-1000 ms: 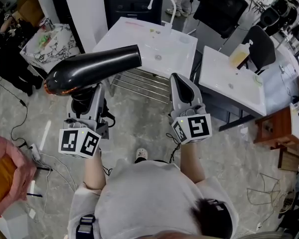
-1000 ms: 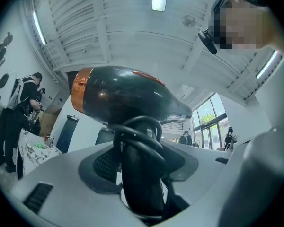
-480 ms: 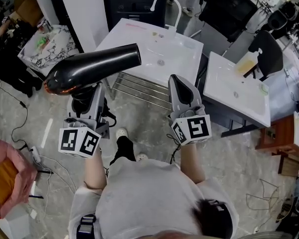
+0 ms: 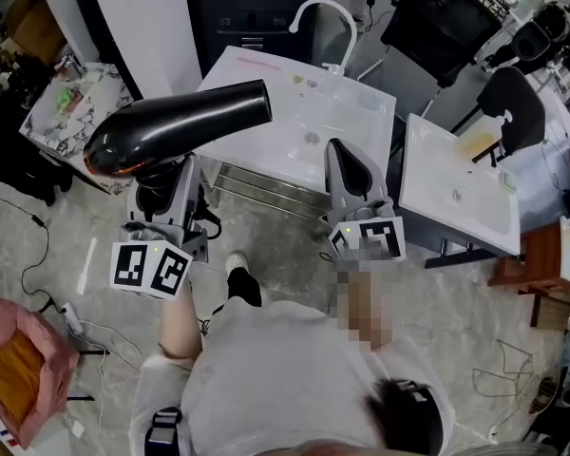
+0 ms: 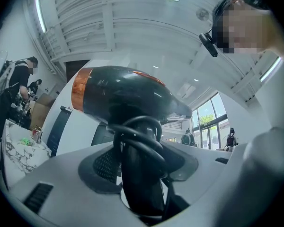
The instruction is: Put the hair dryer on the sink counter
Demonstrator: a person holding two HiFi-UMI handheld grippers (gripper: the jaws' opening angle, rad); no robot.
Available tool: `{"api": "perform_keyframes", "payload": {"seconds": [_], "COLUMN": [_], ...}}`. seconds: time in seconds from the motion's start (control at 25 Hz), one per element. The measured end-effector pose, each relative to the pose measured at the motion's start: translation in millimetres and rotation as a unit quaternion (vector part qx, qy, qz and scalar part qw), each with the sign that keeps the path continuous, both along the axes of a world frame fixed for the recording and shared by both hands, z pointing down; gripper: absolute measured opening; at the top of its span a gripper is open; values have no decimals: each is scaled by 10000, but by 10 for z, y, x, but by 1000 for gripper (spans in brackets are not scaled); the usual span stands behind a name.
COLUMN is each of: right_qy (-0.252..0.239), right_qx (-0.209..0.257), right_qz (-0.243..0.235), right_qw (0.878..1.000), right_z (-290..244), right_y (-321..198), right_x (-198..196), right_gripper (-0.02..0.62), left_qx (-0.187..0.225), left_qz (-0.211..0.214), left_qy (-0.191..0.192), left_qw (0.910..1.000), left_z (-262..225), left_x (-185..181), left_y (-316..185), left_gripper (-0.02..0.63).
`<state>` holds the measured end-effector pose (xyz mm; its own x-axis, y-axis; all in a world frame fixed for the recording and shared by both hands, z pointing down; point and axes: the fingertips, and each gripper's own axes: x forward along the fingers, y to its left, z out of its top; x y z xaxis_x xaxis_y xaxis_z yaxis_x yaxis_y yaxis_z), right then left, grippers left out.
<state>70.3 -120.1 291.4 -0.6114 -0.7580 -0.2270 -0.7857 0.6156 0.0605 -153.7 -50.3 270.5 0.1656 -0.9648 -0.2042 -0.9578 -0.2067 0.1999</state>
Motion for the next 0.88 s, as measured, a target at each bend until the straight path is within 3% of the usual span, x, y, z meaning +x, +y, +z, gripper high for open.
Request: {"api": "perform_keyframes", "payload": {"seconds": [0.44,0.88], "right_qy": [-26,-62], "right_qx": [-75,-169], "right_qz": [368,801], "right_qw": [9993,9966], "right_z": [-65,33], "right_y": [-947,-1588], "right_x": [-665,-1081], "right_gripper": [11,11], "left_qx": [-132,-397], "left_qz": [428,1042], "left_qy": [-38,-29], "left_qw": [9990,9938], "left_z": [-31,157], "left_x": [-678,-1072], "left_y": [-1103,-1982], "left_gripper": [244,244]}}
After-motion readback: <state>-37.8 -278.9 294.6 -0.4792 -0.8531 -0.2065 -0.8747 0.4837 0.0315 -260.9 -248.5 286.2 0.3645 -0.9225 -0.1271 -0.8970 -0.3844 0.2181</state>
